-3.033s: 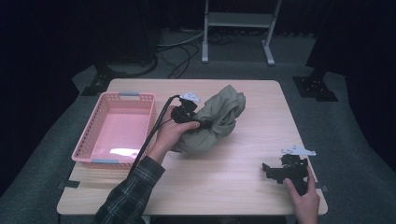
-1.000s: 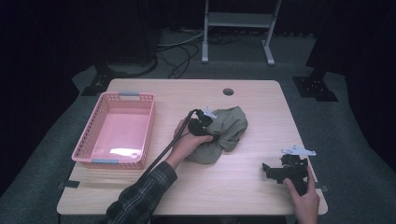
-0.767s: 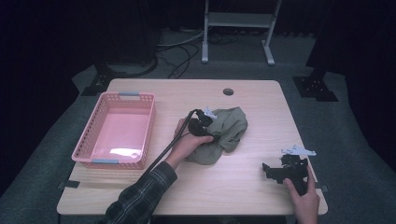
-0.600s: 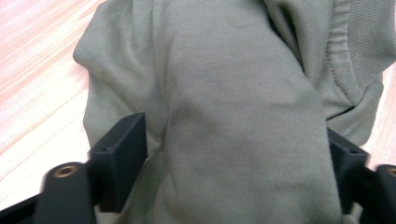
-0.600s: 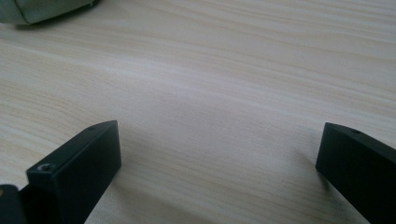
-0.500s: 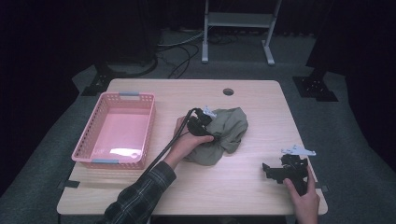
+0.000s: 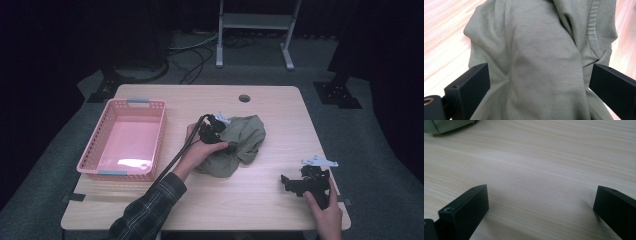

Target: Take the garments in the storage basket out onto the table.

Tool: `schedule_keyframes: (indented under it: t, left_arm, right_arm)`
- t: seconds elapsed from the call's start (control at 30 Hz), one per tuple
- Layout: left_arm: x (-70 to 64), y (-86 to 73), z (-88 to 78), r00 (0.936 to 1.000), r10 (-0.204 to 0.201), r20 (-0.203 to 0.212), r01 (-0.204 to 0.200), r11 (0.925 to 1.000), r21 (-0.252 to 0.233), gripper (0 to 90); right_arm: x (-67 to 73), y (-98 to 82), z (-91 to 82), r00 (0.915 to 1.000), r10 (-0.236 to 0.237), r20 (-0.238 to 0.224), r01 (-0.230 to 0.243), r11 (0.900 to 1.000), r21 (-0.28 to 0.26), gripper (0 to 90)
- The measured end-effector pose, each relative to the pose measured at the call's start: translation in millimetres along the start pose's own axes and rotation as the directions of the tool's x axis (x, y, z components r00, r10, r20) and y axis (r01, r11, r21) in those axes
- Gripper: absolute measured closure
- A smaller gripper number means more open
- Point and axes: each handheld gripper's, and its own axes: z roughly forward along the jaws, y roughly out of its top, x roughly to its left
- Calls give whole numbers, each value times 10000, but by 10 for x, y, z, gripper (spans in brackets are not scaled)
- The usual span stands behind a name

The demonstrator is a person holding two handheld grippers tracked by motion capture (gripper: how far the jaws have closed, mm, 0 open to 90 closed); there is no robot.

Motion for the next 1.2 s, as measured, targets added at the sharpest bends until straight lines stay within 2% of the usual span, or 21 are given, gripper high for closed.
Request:
schedule_keyframes:
  t: [0.2,0.47,0.67,0.87,1.2]
  left_arm:
    - [-11,17,-106,10000,-18,-10,17,9999,-111,29]
    - [-22,16,-289,9999,10,-165,-15,9996,-279,29]
    - [-7,-7,-437,9996,-114,-258,103,9990,-432,29]
    - [-11,-63,-539,9994,-204,-264,191,9987,-483,29]
    - [-80,-199,-749,9982,-264,-532,237,9985,-498,29]
  right_arm:
    - [8,1,-1,9998,-158,-151,158,9999,17,0]
    - [7,1,-1,9998,-158,-153,159,9999,16,0]
    - [7,1,-1,9998,-154,-153,154,9999,19,0]
    - [7,1,-1,9998,-156,-153,156,9999,18,0]
    - [5,1,0,9997,-187,-150,187,9998,-7,0]
